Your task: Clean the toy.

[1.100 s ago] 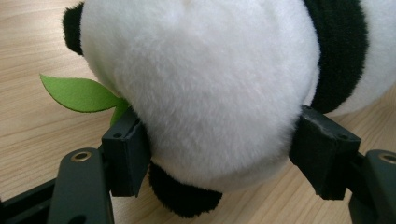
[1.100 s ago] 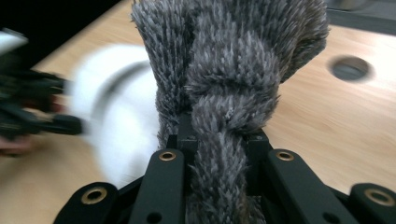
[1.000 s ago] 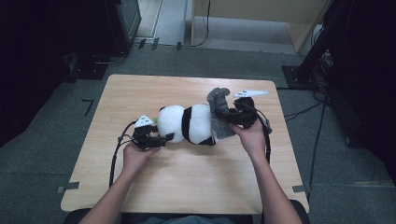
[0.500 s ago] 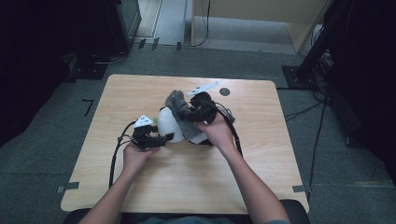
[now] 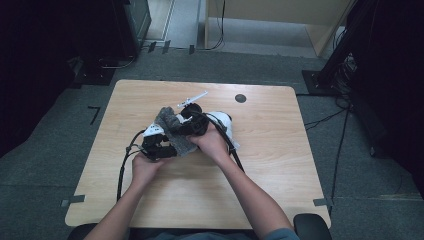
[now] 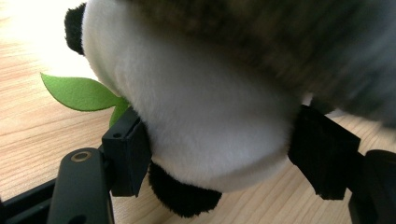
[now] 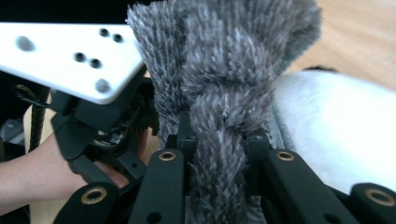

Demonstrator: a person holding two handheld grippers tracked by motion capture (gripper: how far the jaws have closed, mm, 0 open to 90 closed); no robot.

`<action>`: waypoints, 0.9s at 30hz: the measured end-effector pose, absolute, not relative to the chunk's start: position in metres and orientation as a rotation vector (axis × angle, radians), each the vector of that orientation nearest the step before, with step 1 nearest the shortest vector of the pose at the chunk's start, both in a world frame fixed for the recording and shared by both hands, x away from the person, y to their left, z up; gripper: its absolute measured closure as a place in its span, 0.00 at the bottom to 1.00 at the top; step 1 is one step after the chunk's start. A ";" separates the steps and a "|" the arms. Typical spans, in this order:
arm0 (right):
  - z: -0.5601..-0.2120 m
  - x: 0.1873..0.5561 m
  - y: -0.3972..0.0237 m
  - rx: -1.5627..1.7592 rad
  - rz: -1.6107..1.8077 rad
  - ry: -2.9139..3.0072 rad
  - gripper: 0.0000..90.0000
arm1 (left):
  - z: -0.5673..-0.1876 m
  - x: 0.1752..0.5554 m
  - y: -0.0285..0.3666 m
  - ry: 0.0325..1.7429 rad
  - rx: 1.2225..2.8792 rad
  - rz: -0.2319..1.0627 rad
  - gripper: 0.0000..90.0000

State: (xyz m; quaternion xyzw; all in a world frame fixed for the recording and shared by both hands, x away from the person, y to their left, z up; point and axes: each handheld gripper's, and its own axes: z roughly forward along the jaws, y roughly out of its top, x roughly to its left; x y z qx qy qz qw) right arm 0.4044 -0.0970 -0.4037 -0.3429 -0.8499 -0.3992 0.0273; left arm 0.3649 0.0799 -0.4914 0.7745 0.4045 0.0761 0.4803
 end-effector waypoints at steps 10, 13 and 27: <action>-0.412 0.402 -0.111 -1.078 -1.255 -2.666 0.84 | -0.492 0.364 0.077 1.003 1.904 0.198 0.34; -0.411 0.398 -0.123 -1.101 -1.270 -2.653 0.83 | -0.492 0.365 0.077 1.006 1.903 0.197 0.34; -0.393 0.387 -0.181 -1.228 -1.343 -2.633 0.83 | -0.492 0.365 0.077 1.003 1.897 0.193 0.34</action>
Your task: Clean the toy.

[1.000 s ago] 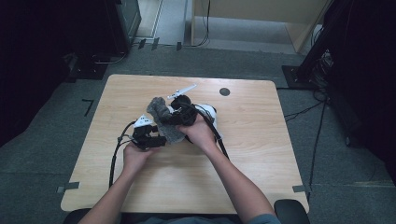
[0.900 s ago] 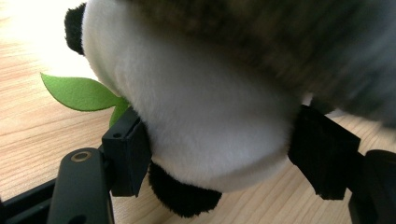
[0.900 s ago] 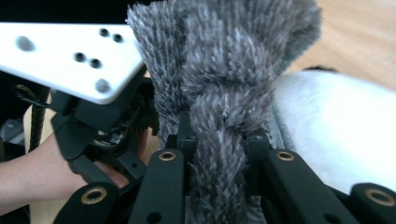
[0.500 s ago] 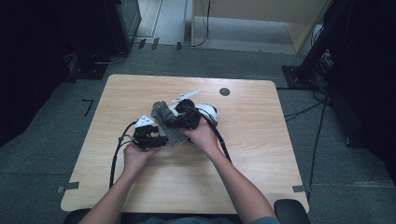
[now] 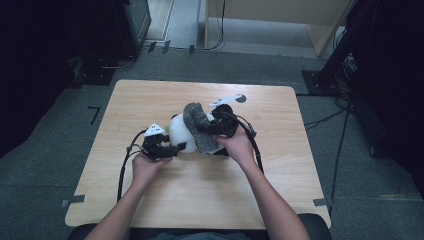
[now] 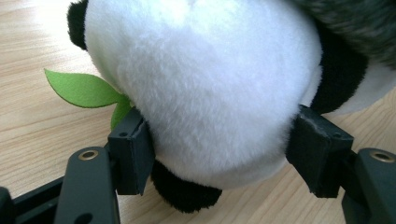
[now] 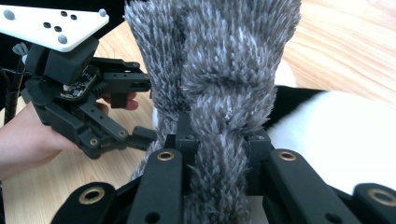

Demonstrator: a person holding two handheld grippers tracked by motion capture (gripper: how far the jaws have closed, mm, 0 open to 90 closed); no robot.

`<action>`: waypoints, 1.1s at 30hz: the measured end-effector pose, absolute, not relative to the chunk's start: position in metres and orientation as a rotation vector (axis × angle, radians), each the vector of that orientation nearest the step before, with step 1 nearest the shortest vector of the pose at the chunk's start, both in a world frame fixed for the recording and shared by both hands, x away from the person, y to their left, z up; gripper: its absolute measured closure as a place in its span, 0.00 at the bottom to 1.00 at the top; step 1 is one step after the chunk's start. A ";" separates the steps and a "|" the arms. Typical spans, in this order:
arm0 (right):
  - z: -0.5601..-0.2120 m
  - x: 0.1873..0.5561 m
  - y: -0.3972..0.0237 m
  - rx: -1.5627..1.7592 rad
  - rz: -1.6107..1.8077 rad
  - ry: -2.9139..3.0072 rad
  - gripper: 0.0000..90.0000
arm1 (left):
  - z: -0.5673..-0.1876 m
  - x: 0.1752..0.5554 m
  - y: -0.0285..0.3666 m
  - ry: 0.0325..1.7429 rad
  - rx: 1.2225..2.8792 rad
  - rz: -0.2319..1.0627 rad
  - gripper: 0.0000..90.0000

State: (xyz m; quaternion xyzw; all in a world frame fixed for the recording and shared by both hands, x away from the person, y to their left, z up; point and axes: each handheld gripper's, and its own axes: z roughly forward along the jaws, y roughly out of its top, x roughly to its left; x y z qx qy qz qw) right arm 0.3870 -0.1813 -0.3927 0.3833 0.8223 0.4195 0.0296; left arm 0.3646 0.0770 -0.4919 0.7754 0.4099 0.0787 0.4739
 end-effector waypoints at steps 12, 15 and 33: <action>-0.385 0.377 -0.230 1.261 1.290 2.442 0.83 | -0.492 0.365 0.077 1.000 1.899 0.191 0.34; -0.385 0.375 -0.241 1.281 1.276 2.427 0.83 | -0.492 0.365 0.077 1.001 1.898 0.190 0.34; -0.383 0.365 -0.273 1.338 1.245 2.390 0.84 | -0.492 0.365 0.078 1.001 1.902 0.189 0.34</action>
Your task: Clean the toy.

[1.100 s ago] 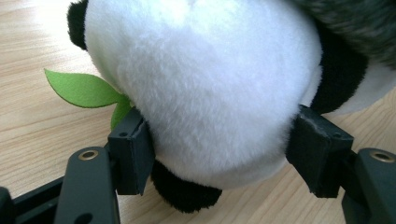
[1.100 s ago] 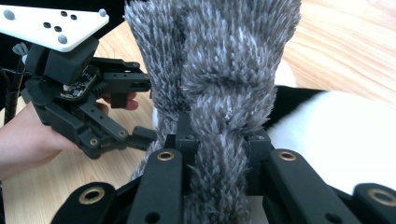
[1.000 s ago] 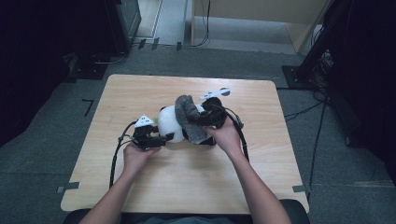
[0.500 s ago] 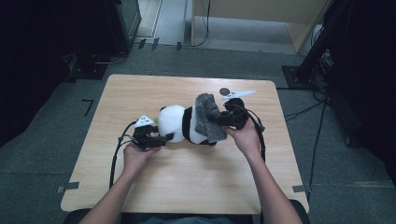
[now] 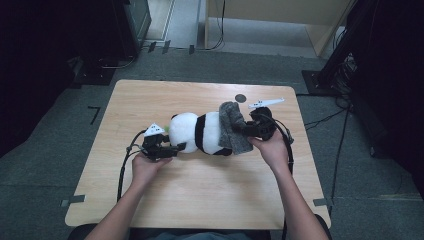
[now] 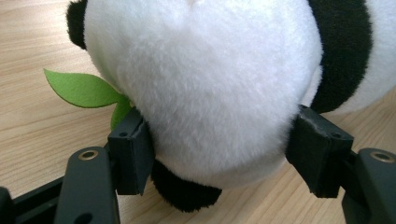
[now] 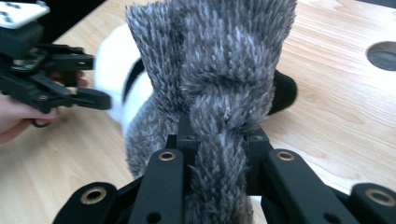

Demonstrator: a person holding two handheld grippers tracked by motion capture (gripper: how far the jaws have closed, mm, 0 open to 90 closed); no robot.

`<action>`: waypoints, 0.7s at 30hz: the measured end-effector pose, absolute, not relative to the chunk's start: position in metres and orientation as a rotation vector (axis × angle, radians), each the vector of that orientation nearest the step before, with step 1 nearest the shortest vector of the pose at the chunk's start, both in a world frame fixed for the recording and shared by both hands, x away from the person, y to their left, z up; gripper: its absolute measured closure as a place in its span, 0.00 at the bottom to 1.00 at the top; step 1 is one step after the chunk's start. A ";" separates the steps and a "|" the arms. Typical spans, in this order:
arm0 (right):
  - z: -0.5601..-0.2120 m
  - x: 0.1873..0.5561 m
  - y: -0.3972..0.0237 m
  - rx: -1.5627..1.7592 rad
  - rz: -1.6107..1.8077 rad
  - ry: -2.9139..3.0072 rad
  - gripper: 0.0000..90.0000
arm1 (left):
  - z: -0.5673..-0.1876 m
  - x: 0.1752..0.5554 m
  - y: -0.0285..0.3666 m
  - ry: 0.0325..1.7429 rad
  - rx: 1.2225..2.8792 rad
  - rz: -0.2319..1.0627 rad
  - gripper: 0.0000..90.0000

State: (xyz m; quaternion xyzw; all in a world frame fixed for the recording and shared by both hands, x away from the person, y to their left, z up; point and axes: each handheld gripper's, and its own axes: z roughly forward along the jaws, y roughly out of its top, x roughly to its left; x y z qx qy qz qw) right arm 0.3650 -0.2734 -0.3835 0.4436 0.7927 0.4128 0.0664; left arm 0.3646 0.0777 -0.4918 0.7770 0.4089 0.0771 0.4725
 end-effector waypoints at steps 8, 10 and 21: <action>-0.373 0.361 -0.247 1.240 1.279 2.475 0.84 | -0.492 0.364 0.078 1.002 1.903 0.188 0.34; -0.374 0.362 -0.237 1.214 1.279 2.499 0.84 | -0.492 0.364 0.078 1.002 1.904 0.186 0.34; -0.377 0.374 -0.183 1.121 1.305 2.610 0.84 | -0.491 0.364 0.078 1.002 1.903 0.188 0.34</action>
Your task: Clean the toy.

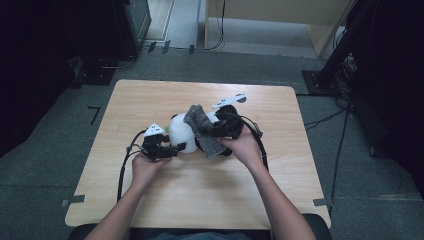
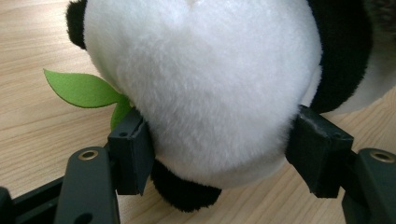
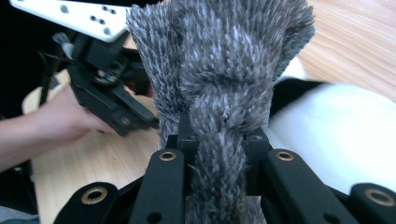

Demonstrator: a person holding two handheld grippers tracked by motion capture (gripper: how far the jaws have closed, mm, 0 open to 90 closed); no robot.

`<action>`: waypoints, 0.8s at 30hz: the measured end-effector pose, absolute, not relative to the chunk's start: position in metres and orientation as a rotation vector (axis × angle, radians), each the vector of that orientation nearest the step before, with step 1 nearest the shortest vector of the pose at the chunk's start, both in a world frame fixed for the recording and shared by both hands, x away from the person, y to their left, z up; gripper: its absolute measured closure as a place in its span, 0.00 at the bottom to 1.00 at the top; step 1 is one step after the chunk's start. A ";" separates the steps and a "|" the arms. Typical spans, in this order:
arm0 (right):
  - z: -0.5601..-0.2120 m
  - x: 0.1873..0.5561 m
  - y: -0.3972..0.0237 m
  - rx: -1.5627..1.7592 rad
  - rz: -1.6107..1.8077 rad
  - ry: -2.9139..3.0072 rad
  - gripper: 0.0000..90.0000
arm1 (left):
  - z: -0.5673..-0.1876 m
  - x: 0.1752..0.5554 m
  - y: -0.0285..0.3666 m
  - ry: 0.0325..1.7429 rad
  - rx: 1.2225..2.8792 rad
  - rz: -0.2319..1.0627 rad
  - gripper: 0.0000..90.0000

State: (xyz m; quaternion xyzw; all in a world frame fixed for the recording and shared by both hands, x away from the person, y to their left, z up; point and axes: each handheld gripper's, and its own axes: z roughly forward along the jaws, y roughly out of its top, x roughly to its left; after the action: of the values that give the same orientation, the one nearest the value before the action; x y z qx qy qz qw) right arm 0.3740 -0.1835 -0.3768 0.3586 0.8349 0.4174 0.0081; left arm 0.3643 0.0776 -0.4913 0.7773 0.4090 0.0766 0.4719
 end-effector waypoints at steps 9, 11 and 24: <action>-0.386 0.391 -0.142 1.099 1.312 2.683 0.84 | -0.491 0.364 0.078 0.996 1.903 0.190 0.34; -0.389 0.395 -0.136 1.111 1.318 2.692 0.84 | -0.491 0.364 0.078 0.995 1.905 0.191 0.34; -0.409 0.413 -0.114 1.170 1.288 2.724 0.84 | -0.490 0.364 0.079 0.995 1.899 0.188 0.35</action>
State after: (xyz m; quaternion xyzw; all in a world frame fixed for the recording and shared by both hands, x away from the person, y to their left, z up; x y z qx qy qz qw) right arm 0.4130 -0.1144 -0.4092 0.3615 0.8419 0.3981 -0.0455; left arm 0.3641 0.0792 -0.4902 0.7765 0.4068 0.0768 0.4750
